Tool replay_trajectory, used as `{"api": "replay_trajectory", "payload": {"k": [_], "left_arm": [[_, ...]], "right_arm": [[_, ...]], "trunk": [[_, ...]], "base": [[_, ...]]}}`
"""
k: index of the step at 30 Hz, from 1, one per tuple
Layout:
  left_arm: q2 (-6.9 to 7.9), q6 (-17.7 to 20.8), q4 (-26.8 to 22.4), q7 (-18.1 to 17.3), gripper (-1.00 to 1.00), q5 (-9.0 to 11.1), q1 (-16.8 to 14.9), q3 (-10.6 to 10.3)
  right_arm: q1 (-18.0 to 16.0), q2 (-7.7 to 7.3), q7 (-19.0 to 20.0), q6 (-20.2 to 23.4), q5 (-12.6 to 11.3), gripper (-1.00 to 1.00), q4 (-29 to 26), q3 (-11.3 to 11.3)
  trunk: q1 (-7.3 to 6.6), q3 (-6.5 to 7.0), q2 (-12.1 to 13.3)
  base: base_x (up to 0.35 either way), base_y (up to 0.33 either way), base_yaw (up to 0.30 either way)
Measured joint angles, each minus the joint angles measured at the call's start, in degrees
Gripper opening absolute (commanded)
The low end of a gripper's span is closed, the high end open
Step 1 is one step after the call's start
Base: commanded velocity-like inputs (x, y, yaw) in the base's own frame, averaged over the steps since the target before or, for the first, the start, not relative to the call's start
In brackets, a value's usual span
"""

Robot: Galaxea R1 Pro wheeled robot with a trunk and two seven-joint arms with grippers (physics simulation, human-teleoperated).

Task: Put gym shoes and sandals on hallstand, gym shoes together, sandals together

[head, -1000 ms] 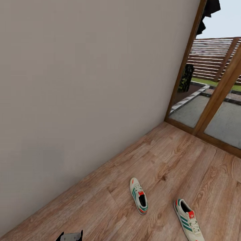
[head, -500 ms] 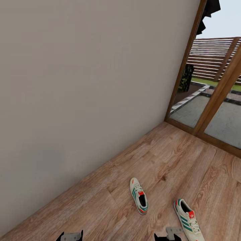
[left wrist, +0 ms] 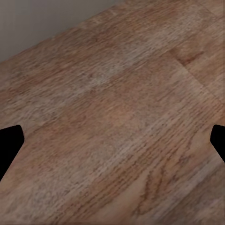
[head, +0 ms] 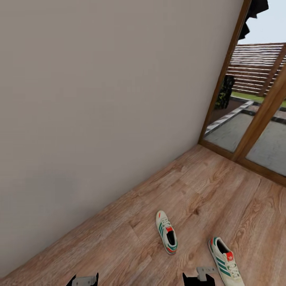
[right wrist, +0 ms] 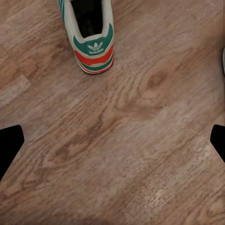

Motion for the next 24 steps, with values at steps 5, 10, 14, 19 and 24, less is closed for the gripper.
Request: {"api": "replay_trajectory", "payload": {"k": [5,10,14,19,24], "left_arm": [[0.06,0.0,0.0,0.0,1.0,-0.1,0.0,0.0],[0.06,0.0,0.0,0.0,1.0,-0.1,0.0,0.0],[0.06,0.0,0.0,0.0,1.0,-0.1,0.0,0.0],[0.06,0.0,0.0,0.0,1.0,-0.1,0.0,0.0],[0.06,0.0,0.0,0.0,1.0,-0.1,0.0,-0.1]], "right_arm": [[0.0,-0.02,-0.1,-1.0,0.0,1.0,0.0,-0.3],[-0.1,0.03,-0.1,-1.4,0.0,1.0,-0.1,-0.3],[-0.2,0.04,-0.1,-1.5,0.0,1.0,-1.3,-0.3],[-0.2,0.0,-0.1,-3.9,0.0,1.0,-4.5,-0.3],[-0.2,-0.03,0.0,-5.8,0.0,1.0,-5.2,-0.3]], "trunk": [[0.0,-0.26,0.0],[0.0,-0.29,0.0],[0.0,-0.3,0.0],[0.0,-0.3,0.0],[0.0,-0.3,0.0]], "base": [[0.0,0.0,0.104],[0.0,0.0,0.012],[0.0,0.0,0.003],[0.0,0.0,0.0],[0.0,0.0,0.0]]}}
